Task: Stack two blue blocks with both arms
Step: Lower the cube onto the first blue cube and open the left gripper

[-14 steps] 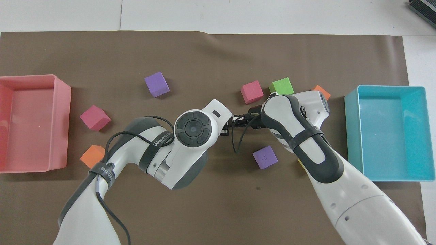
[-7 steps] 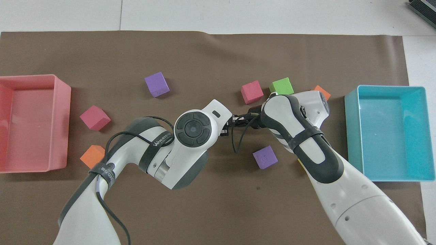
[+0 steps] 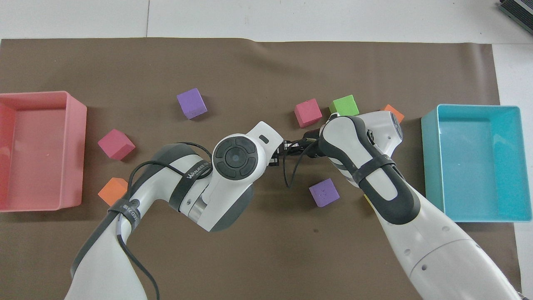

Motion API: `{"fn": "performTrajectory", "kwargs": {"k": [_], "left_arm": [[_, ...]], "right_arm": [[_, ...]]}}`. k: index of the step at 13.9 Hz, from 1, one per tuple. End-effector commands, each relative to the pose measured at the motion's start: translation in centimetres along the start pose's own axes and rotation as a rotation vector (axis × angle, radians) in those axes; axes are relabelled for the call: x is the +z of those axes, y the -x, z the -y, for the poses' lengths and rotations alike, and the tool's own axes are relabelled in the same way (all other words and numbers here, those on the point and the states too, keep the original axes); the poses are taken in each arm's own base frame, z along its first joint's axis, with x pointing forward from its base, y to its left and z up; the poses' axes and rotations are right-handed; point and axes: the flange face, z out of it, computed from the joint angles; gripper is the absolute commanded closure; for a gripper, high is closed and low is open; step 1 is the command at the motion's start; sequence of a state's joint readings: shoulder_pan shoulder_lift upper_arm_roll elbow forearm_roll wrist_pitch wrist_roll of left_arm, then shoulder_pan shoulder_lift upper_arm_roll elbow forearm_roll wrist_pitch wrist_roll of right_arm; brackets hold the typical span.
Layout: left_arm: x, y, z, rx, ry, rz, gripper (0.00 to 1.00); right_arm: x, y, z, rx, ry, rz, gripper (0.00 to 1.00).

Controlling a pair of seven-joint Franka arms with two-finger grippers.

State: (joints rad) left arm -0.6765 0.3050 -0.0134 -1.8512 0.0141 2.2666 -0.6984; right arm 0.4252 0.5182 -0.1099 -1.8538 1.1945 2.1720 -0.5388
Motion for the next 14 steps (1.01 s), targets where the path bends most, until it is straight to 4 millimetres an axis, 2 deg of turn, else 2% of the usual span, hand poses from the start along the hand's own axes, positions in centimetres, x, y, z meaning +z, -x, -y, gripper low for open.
{"fn": "performTrajectory", "kwargs": {"k": [1,2,4,7,14], "left_arm": [[0.18,0.15,0.09,-0.004,-0.006,-0.023,0.36],[0.18,0.15,0.09,-0.004,-0.006,-0.023,0.36],[0.18,0.09,0.16,-0.006,-0.006,-0.023,0.26],[0.18,0.03,0.24,-0.006,-0.006,-0.023,0.0],[-0.4,-0.39,0.15,0.005,0.001,-0.033,0.0]], "right_arm": [[-0.33,0.22,0.15,-0.02,0.002,-0.008,1.0],[-0.33,0.22,0.15,-0.02,0.002,-0.008,1.0],[-0.35,0.21,0.14,-0.02,0.003,-0.009,1.0],[-0.35,0.21,0.14,-0.02,0.003,-0.009,1.0],[-0.68,0.22,0.1,-0.045,0.024,0.005,1.0]]}}
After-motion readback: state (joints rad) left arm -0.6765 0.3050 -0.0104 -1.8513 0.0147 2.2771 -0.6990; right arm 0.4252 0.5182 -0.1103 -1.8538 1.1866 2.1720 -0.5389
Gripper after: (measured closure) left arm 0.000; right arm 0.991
